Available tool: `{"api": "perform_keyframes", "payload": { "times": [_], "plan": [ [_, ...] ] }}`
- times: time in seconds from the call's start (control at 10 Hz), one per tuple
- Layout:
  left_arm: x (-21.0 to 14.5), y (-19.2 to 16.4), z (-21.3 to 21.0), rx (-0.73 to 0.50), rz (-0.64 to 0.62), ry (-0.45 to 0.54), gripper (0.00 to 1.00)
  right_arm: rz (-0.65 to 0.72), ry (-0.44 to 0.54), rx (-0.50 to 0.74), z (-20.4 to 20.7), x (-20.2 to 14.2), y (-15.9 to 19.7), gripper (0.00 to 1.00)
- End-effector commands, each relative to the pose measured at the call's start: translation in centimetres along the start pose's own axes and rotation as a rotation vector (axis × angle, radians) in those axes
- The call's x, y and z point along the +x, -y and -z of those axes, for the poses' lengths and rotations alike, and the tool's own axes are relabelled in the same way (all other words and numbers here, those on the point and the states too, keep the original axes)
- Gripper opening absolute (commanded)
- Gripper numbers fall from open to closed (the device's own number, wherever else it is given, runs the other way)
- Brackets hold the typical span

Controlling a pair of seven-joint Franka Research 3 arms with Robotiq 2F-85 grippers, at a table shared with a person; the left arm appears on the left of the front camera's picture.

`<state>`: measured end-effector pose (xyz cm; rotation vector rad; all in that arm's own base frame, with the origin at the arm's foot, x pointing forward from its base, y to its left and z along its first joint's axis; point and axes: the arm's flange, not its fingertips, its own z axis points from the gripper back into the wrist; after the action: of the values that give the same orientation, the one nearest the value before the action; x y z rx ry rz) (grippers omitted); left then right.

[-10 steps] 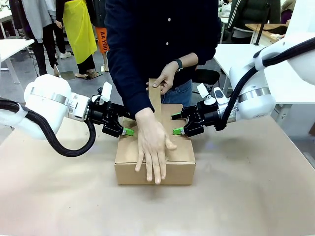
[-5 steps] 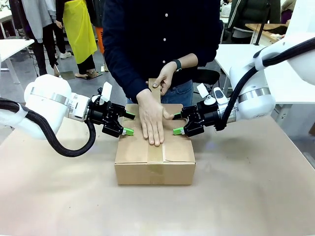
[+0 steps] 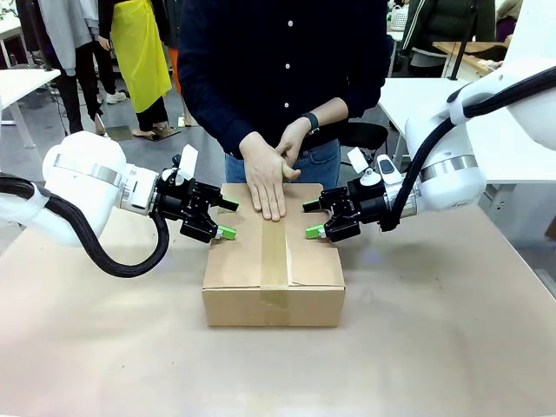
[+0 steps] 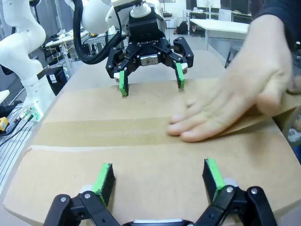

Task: Pack the gift set into the box.
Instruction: Press and hold the closed box until the human finishes sealing it.

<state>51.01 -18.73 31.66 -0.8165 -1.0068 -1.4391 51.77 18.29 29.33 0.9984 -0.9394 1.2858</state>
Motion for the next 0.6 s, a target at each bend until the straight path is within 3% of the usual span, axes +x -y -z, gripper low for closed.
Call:
{"api": "perform_keyframes", "payload": {
  "times": [0.0, 0.5],
  "plan": [
    [-0.30, 0.17, 0.06, 0.004, 0.019, 0.002, 1.00, 0.004, -0.007, -0.004, 0.14, -0.06, 0.00, 1.00],
    [-0.30, 0.17, 0.06, 0.004, 0.019, 0.002, 1.00, 0.004, -0.007, -0.004, 0.14, -0.06, 0.00, 1.00]
  ]
}}
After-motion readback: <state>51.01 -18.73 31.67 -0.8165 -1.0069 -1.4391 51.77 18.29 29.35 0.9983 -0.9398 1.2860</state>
